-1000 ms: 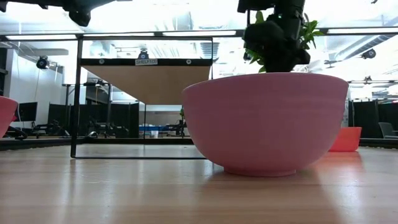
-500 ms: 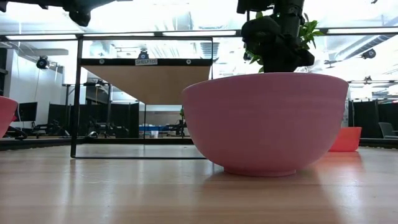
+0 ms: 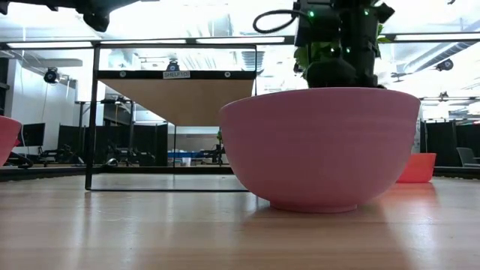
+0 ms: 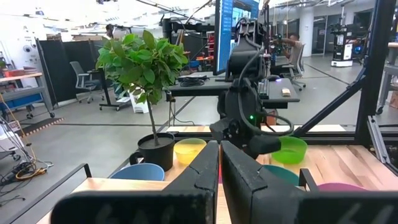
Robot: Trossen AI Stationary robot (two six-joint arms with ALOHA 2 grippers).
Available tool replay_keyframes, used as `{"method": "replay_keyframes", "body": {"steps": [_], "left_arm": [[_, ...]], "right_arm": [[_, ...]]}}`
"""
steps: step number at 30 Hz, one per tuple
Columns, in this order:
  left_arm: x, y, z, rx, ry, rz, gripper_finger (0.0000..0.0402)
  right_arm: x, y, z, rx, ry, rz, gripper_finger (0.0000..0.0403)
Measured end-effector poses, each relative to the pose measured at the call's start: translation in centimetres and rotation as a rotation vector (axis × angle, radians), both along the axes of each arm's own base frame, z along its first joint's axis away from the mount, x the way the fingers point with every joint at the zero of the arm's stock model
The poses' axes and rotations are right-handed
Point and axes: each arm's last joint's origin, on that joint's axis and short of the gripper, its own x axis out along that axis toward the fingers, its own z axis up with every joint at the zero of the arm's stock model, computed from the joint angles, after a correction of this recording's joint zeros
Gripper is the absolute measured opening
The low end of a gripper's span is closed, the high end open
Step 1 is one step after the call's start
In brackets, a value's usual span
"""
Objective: Place and stack bowls onto a shelf
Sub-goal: Put the dark green bowl on the shelf
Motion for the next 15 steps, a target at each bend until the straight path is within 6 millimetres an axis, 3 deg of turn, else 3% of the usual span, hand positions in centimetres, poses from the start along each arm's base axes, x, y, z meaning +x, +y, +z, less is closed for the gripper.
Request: {"method": "replay_keyframes", "body": {"steps": [10, 15], "left_arm": [[0.0, 0.0, 0.0, 0.0, 0.0, 0.0, 0.0], [0.0, 0.0, 0.0, 0.0, -0.001, 0.0, 0.0]], "right_arm": [[0.1, 0.0, -2.3, -0.007, -0.093, 0.0, 0.0195], [0.0, 0.0, -2.7, -0.007, -0.091, -0.001, 0.0144]]}}
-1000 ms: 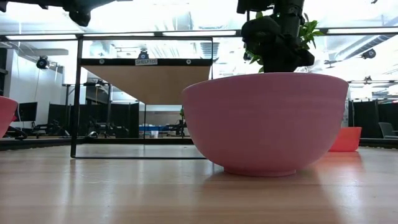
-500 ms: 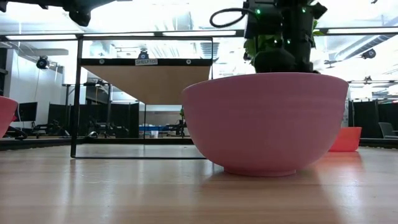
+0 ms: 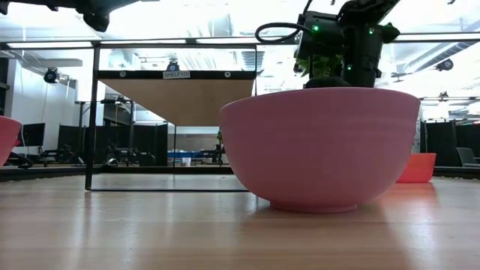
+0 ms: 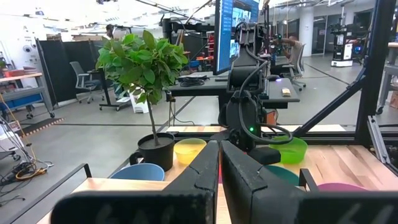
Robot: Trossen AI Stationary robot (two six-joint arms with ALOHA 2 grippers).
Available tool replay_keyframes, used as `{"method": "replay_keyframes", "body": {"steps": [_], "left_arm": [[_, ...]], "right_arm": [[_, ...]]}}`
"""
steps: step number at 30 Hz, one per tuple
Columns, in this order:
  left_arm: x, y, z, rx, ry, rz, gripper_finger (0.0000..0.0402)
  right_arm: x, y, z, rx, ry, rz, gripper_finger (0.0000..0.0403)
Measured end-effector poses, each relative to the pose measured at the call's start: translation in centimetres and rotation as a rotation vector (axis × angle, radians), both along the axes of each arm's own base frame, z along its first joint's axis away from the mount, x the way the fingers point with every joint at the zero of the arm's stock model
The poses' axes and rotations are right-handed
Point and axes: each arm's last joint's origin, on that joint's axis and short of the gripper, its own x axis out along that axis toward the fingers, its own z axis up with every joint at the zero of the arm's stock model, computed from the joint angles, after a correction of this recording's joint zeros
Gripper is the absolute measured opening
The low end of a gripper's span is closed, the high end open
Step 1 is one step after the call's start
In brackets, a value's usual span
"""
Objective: Place and stack bowls onto a shelf
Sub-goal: Put the dark green bowl on the shelf
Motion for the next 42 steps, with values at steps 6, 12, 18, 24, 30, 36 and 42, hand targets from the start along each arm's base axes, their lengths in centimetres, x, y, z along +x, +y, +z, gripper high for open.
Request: {"method": "replay_keyframes", "body": {"steps": [6, 12, 18, 24, 30, 36, 42], "left_arm": [[0.0, 0.0, 0.0, 0.01, 0.002, 0.0, 0.0], [0.0, 0.0, 0.0, 0.01, 0.002, 0.0, 0.0], [0.0, 0.0, 0.0, 0.011, 0.002, 0.001, 0.0], [0.0, 0.0, 0.0, 0.011, 0.002, 0.001, 0.0], [0.0, 0.0, 0.0, 0.011, 0.002, 0.001, 0.0], [0.0, 0.0, 0.0, 0.011, 0.002, 0.0, 0.0], [0.0, 0.0, 0.1, 0.011, -0.007, 0.001, 0.0]], "right_arm": [[0.1, 0.0, 0.0, 0.004, -0.008, -0.014, 0.0054], [0.5, 0.0, 1.0, 0.001, -0.014, -0.013, 0.001], [0.8, -0.1, 3.6, -0.003, 0.019, 0.004, 0.0009], [1.2, -0.1, 7.7, -0.009, 0.034, 0.033, 0.0009], [1.0, -0.1, 12.3, -0.005, 0.026, 0.051, 0.0009], [0.9, 0.2, 16.2, 0.088, -0.051, 0.096, 0.0009], [1.6, 0.2, 18.2, 0.083, -0.18, 0.11, 0.0009]]}}
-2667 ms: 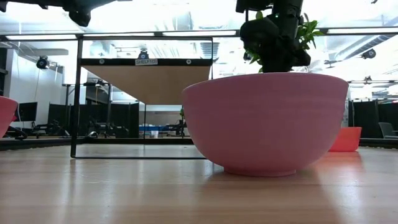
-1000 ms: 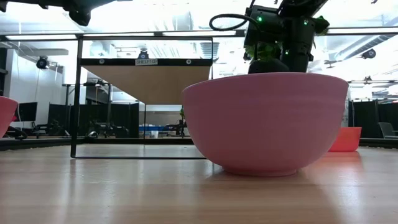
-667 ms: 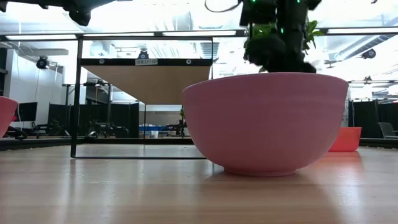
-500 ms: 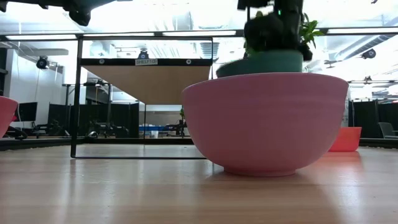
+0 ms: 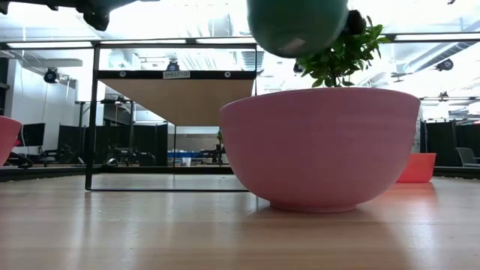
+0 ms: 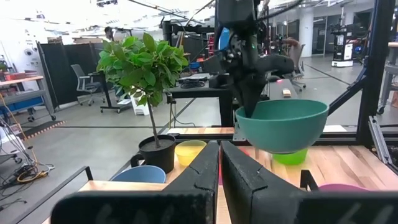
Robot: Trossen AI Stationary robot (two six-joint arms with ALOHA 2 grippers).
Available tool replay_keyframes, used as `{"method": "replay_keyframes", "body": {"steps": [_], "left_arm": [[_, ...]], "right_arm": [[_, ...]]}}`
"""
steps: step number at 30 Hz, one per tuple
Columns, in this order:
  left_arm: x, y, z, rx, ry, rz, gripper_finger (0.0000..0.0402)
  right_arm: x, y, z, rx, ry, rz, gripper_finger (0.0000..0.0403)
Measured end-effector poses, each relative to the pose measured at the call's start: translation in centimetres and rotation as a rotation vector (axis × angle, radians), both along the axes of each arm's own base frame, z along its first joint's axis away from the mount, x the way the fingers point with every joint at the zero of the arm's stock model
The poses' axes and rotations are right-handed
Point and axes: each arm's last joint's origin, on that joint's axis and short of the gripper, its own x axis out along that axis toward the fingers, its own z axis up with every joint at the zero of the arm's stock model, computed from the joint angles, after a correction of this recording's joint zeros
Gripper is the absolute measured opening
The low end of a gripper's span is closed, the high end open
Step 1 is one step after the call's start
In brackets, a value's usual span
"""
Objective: Place and stack bowls onto a shelf
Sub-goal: Put the dark green bowl on the shelf
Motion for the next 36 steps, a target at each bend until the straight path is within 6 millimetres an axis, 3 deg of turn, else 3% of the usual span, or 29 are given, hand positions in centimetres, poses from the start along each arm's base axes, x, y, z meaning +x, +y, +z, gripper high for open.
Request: {"method": "replay_keyframes", "body": {"steps": [7, 17, 22, 27, 36], "left_arm": [[0.0, 0.0, 0.2, -0.001, -0.015, 0.0, 0.0], [-0.1, 0.0, 0.4, -0.003, -0.036, 0.0, 0.0], [-0.5, 0.0, 0.5, -0.013, -0.048, -0.01, 0.0], [-1.0, -0.1, 0.7, -0.014, -0.071, -0.048, 0.0], [-1.5, -0.1, 0.7, -0.019, -0.078, -0.058, 0.0]], "right_arm": [[2.9, -1.2, 0.7, -0.021, -0.148, 0.001, 0.0009], [9.2, -4.9, 0.2, -0.115, -0.159, 0.074, 0.0009], [11.4, -7.5, -0.1, -0.153, -0.127, 0.098, 0.0009], [12.6, -10.2, -1.1, -0.166, -0.121, 0.076, 0.0009], [11.9, -13.6, -1.9, -0.182, -0.109, 0.04, 0.0009]]}}
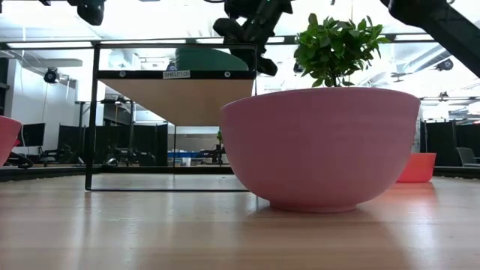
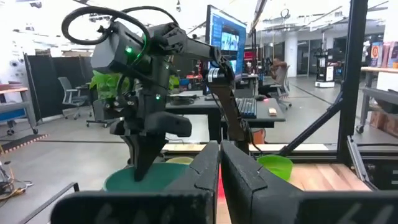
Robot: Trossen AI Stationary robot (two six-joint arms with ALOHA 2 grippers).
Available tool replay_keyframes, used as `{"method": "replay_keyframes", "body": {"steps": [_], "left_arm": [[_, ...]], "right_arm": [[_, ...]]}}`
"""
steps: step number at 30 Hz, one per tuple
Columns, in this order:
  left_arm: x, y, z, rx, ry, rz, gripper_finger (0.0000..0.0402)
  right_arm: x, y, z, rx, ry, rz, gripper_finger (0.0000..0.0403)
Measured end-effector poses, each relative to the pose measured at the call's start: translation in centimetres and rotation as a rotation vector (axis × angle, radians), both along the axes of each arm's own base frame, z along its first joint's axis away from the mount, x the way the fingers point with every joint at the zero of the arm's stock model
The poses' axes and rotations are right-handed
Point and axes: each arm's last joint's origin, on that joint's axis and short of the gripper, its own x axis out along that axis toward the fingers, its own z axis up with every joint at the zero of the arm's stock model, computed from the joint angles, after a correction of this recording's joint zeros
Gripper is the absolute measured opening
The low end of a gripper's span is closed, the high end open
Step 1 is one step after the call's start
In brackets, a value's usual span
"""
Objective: Place and stack bowls onto a shelf
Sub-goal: Put the dark green bowl on the shelf
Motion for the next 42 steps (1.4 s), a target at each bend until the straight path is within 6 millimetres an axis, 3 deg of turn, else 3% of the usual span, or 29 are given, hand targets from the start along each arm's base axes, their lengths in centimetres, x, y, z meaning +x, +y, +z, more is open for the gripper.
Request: {"method": "replay_keyframes", "body": {"steps": [10, 16, 29, 37, 42], "left_arm": [[0.0, 0.0, 0.0, 0.0, 0.002, 0.0, 0.0], [0.0, 0.0, 0.0, 0.0, 0.003, 0.0, 0.0], [0.0, 0.0, 0.0, 0.004, 0.004, 0.001, 0.0], [0.1, 0.0, -0.1, 0.004, 0.005, 0.002, 0.0], [0.1, 0.0, -0.1, 0.004, 0.006, 0.002, 0.0]], "right_arm": [[0.5, -0.8, -0.7, -0.014, -0.008, 0.004, 0.0018], [1.5, -1.2, -1.8, -0.023, -0.019, 0.01, 0.005], [1.8, -1.5, -1.5, -0.073, -0.061, -0.006, 0.0133], [0.9, -1.2, 1.2, -0.151, -0.121, 0.02, 0.0139], [0.2, 1.2, 3.7, -0.212, -0.173, 0.112, 0.0135]]}}
